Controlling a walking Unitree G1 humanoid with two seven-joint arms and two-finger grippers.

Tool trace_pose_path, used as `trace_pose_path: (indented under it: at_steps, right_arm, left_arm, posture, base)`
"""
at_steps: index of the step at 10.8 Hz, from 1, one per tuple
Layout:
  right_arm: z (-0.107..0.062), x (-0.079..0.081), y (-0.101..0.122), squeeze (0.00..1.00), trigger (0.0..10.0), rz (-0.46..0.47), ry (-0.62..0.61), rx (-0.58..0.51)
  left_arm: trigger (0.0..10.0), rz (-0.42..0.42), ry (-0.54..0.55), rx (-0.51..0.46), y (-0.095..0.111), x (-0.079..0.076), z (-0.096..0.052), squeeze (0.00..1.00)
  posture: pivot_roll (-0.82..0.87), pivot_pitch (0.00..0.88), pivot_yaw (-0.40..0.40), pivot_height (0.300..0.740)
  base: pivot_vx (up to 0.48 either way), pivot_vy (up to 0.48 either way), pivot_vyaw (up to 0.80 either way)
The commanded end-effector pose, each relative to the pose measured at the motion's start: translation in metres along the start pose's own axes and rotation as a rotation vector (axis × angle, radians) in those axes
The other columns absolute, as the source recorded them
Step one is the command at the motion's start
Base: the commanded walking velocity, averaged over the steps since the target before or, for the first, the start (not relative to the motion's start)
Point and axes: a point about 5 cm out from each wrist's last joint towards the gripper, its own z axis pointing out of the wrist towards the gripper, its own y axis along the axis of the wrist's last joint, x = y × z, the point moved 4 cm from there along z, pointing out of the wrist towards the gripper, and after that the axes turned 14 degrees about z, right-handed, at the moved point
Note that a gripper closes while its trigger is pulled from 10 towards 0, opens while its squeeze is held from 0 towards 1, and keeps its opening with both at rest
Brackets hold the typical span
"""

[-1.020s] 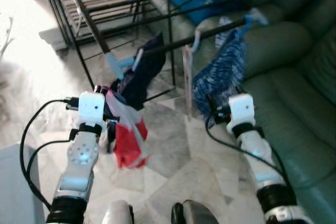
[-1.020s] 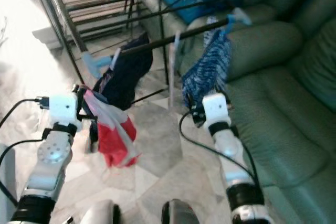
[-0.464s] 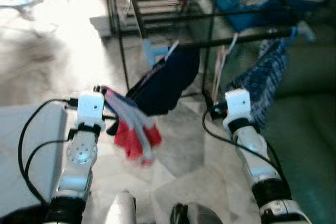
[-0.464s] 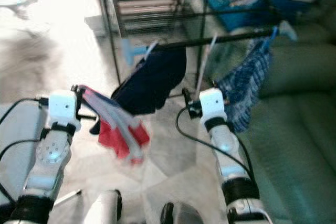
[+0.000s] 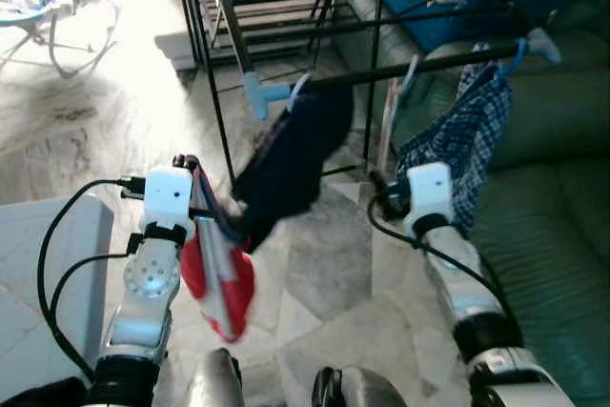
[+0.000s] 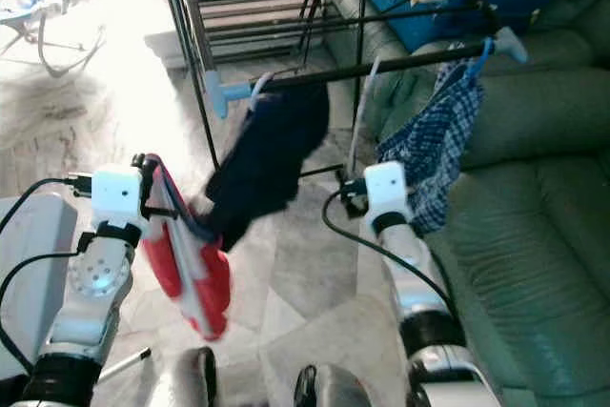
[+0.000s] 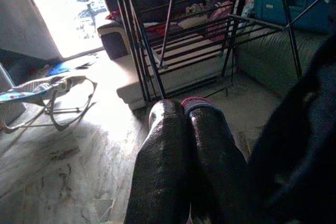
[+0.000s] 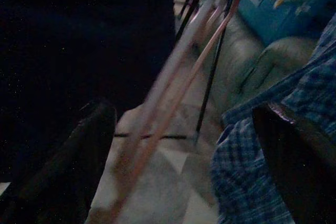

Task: Hang hanger

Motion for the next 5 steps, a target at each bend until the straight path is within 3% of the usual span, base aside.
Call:
trace_pose_path:
  at_steps: [1,3,5]
  right_arm:
    - [0.006,-0.001,-0.002,0.00,10.0,0.022,0.000,0.036]
    - [0.017,-0.001,-0.010,0.00,10.0,-0.002,-0.013,0.142]
    - [0.017,-0.017,-0.016,0.00,10.0,0.022,-0.080,0.197]
  left_arm:
    - [10.0,0.005,0.005,-0.023,0.007,0.000,0.003,0.00]
    - [10.0,0.006,-0.001,-0.031,0.009,-0.002,0.006,0.00]
    - [10.0,0.005,0.000,-0.032,0.010,-0.003,0.004,0.00]
  posture:
    - [0.06,0.135,-0.079,0.740]
    - [0.06,0.135,-0.079,0.740]
    - [0.07,0.137,-0.085,0.740]
  base:
    - [0.000,0.000,0.00]
    - [0.000,0.000,0.00]
    - [0.000,0.000,0.00]
